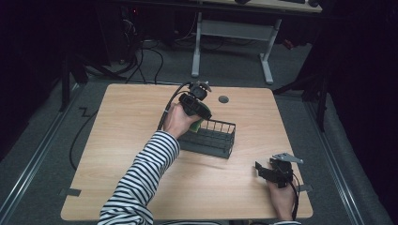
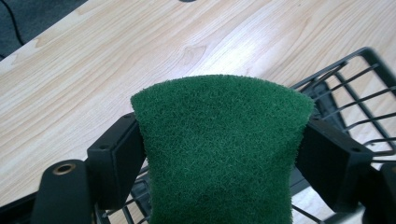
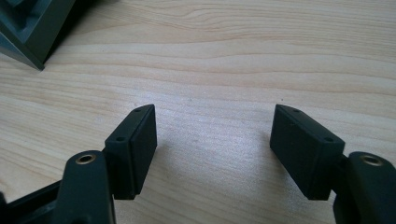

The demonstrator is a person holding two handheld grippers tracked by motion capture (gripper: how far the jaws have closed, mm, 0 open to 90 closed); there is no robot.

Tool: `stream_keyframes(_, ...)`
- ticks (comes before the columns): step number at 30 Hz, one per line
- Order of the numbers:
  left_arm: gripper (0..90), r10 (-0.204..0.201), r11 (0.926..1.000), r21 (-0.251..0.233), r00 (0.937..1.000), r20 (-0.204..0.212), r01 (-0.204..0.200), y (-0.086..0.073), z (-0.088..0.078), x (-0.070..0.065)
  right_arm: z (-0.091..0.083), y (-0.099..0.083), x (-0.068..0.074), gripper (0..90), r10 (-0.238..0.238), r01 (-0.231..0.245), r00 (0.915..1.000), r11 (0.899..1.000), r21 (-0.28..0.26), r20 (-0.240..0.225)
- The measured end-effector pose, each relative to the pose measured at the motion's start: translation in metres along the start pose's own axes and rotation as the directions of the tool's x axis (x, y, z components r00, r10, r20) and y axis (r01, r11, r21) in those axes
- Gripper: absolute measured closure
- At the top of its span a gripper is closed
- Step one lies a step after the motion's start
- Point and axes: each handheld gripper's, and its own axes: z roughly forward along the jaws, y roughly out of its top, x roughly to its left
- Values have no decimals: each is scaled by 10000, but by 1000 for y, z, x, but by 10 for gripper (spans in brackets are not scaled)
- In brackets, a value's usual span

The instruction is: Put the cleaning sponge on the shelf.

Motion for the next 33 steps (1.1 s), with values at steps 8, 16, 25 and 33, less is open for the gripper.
stream_keyframes(8,216,281,9996,95,9988,-392,-278,0,7,-6,0,0,0,317,-2,2,10000,10000,-1,-10)
stream_keyframes(16,213,401,9991,132,9982,-436,-396,-1,10,-10,0,0,0,316,-4,4,10000,10000,-3,-13)
stream_keyframes(25,214,388,9992,162,9975,-584,-379,-9,17,-11,0,0,0,314,-8,8,10000,10000,1,-2)
stream_keyframes(33,213,415,9989,238,9974,-593,-402,-12,19,-13,0,0,0,314,-45,45,10000,10000,-6,-4)
